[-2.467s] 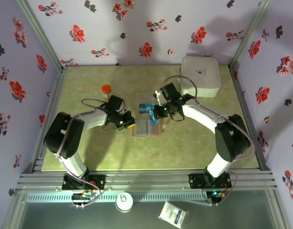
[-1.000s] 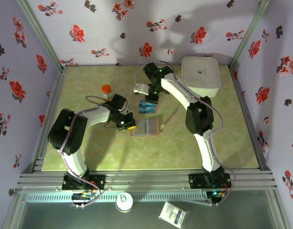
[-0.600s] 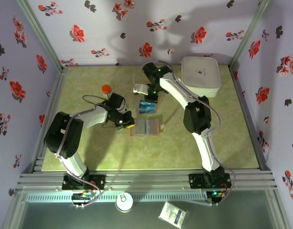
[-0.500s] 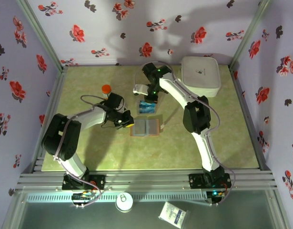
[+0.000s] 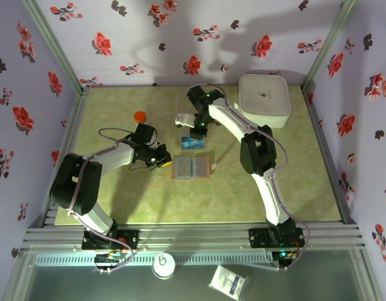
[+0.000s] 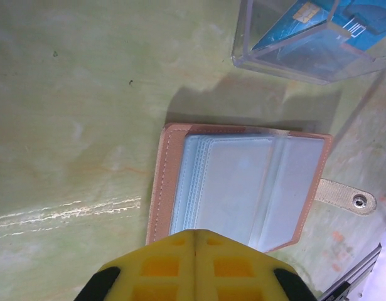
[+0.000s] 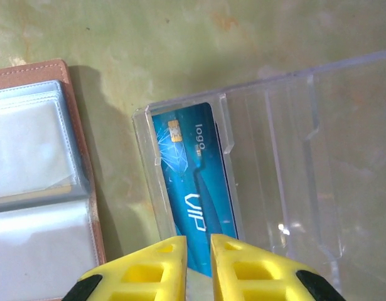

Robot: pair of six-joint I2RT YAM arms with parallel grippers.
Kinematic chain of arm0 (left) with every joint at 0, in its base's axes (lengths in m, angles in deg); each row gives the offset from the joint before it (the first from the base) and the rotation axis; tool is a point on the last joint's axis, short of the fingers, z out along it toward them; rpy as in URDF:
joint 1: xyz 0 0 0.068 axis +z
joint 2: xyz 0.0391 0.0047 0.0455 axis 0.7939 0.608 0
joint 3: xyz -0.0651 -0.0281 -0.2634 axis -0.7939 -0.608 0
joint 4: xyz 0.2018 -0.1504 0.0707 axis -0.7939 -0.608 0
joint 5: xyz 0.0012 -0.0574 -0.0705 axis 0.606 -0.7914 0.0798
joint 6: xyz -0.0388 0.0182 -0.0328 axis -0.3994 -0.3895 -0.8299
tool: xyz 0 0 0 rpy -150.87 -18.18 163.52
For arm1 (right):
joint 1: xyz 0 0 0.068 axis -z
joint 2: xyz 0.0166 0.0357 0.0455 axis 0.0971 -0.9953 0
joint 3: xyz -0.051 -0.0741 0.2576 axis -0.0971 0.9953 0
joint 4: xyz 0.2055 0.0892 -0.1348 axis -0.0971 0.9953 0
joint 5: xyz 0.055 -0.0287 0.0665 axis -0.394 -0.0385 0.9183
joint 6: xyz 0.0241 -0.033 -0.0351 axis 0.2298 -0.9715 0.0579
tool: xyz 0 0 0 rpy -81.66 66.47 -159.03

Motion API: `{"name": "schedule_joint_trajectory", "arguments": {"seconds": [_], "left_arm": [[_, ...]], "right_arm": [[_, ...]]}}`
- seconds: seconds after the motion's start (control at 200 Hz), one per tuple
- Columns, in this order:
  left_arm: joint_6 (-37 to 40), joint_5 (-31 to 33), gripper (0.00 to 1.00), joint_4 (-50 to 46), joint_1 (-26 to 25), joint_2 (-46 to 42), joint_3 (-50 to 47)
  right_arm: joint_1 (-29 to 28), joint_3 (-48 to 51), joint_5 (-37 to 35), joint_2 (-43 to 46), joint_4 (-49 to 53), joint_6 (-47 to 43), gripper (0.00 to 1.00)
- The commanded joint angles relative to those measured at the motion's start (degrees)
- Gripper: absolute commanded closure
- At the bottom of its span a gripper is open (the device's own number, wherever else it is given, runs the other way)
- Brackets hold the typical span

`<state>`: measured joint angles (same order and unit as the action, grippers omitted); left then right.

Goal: Take the credit cards out of the card holder

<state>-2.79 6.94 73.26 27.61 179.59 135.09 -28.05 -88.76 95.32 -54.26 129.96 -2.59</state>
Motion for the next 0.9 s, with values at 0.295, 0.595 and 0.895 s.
{"name": "schedule_joint_trajectory", "arguments": {"seconds": [0.295, 0.595, 0.895], "left_arm": [[-1.73, 1.73, 0.95, 5.15, 0.43, -1.57, -3.65], [-2.72, 0.19, 0.97, 9.74, 0.12, -2.15, -6.33], [-2.16, -0.95, 0.99, 10.55, -1.23, -0.07, -5.22]], "right_arm": [[-1.49, 27.53, -4.94, 19.88, -29.19, 36.97, 0.79], [-5.57, 41.82, -9.79, 26.65, -38.72, 69.94, 0.82], [-8.21, 49.37, -0.18, 29.18, -43.38, 87.14, 0.81]]}}
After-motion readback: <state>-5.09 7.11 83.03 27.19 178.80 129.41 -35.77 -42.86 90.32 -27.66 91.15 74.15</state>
